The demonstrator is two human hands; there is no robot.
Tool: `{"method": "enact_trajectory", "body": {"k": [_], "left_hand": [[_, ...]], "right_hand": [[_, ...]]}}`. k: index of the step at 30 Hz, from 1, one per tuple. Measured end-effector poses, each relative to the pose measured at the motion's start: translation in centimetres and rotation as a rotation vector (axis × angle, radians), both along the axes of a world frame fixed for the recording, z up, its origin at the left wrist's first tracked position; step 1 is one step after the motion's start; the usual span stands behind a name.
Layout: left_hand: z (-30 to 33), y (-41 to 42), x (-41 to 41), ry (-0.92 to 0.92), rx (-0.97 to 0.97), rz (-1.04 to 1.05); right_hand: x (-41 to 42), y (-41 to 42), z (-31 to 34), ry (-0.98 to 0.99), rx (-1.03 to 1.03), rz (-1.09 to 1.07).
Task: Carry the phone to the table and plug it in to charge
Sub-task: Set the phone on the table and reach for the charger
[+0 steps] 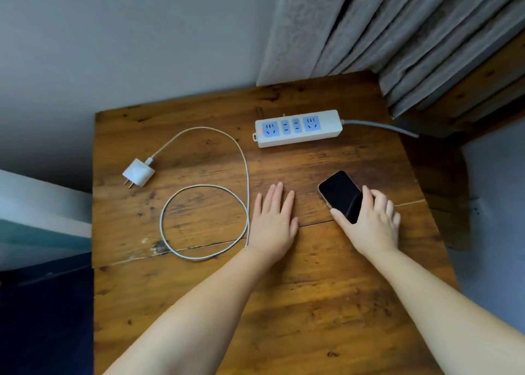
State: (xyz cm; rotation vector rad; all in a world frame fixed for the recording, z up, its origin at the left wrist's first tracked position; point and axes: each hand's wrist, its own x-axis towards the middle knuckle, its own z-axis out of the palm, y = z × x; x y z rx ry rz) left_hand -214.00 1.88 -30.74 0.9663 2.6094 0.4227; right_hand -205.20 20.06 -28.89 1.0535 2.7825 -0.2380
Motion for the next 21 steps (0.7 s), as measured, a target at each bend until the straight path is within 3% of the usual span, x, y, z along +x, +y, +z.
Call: {"method": "enact_trajectory", "body": {"k": [4,8,13,21], "left_hand": [[2.8,-4.9,-0.9,0.059,0.209,0.057],[2.7,-10.8,-0.3,0.080,0.021,0.169],[2.2,-11.4,0.7,0.073,-0.162,0.149],[0.0,-18.0,-1.5,0.255,0.020,0.134]], "right_hand": [[-4.2,-3.3,1.7,0.205,-0.066,0.007],[-9.5,-7.9,3.0,0.347,-0.143,0.168],[-15.4,-12.1,3.3,0.364,-0.163,0.366],[-23.5,-16.9,2.1,0.279,-0.235,0.683]]}}
